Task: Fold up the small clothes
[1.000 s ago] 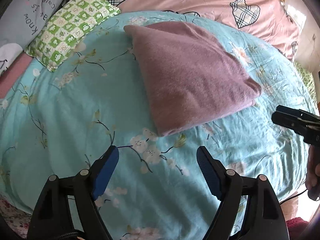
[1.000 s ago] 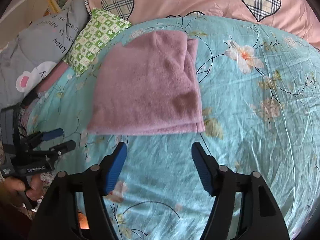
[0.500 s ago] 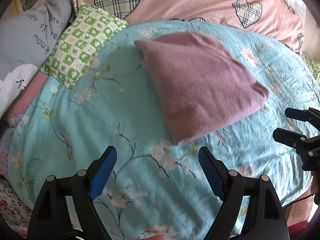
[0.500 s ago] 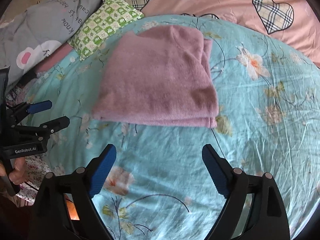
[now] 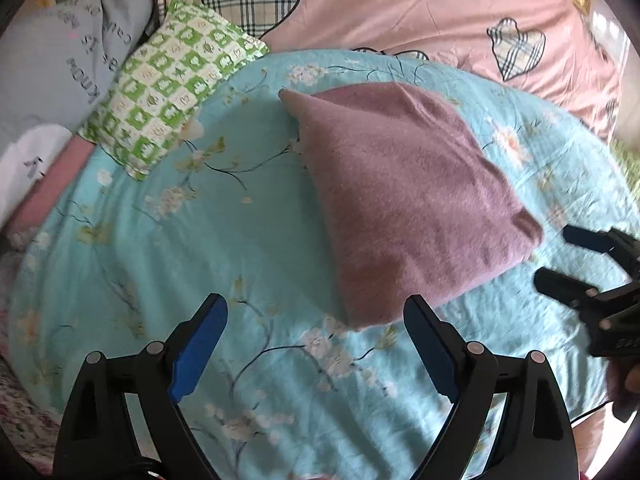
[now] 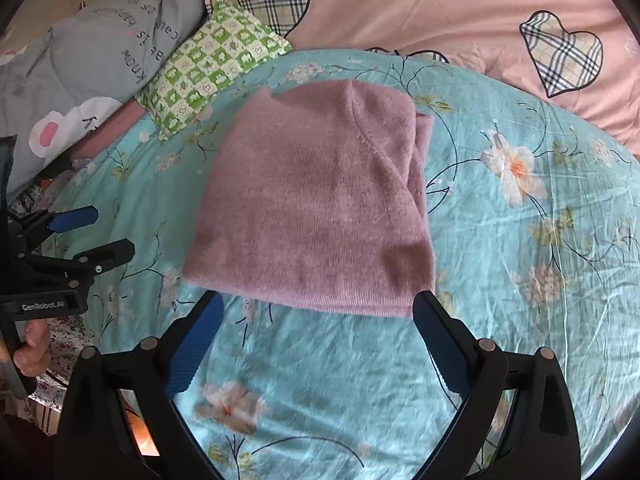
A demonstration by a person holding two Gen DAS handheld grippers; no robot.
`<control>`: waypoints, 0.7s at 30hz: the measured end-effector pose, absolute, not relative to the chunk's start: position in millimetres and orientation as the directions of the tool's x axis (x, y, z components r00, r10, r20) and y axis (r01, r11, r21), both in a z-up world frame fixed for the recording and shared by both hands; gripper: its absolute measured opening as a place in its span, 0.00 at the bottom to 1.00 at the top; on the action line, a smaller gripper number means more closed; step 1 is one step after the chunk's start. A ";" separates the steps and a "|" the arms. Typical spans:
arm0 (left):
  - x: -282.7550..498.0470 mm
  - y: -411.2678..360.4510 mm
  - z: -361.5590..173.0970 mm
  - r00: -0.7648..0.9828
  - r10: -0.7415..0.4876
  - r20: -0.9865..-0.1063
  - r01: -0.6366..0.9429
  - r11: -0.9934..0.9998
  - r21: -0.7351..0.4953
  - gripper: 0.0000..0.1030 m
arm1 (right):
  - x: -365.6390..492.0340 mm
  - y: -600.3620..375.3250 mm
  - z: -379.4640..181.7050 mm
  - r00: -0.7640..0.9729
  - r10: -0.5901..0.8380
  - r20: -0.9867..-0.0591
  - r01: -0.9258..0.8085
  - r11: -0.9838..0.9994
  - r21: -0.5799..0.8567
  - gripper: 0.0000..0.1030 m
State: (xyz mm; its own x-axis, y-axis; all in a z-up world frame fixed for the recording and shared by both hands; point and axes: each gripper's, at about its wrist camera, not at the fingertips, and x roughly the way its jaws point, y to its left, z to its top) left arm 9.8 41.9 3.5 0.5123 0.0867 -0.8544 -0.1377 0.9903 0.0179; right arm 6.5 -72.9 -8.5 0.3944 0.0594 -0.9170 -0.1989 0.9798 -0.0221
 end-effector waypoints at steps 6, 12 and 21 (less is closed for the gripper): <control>20.7 54.9 -7.6 0.500 0.045 -0.865 -0.171 0.984 -0.048 0.88 | 19.9 -66.6 -18.3 0.381 0.025 -0.924 -0.196 0.979 -0.054 0.93; 27.1 60.3 -17.9 0.482 0.042 -0.875 -0.185 0.981 -0.055 0.88 | 29.2 -67.5 -27.0 0.367 0.023 -0.930 -0.192 0.980 -0.051 0.93; 34.2 51.6 -21.8 0.478 0.038 -0.877 -0.163 0.986 -0.045 0.88 | 39.2 -72.5 -29.3 0.369 0.021 -0.929 -0.189 0.981 -0.052 0.93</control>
State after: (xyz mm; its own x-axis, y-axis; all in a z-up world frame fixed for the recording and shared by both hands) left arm 34.2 51.6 -21.8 0.4785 0.0385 -0.8773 -0.1626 0.9857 -0.0455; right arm 39.2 -72.5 -29.3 0.3687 0.0212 -0.9293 -0.1886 0.9807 -0.0524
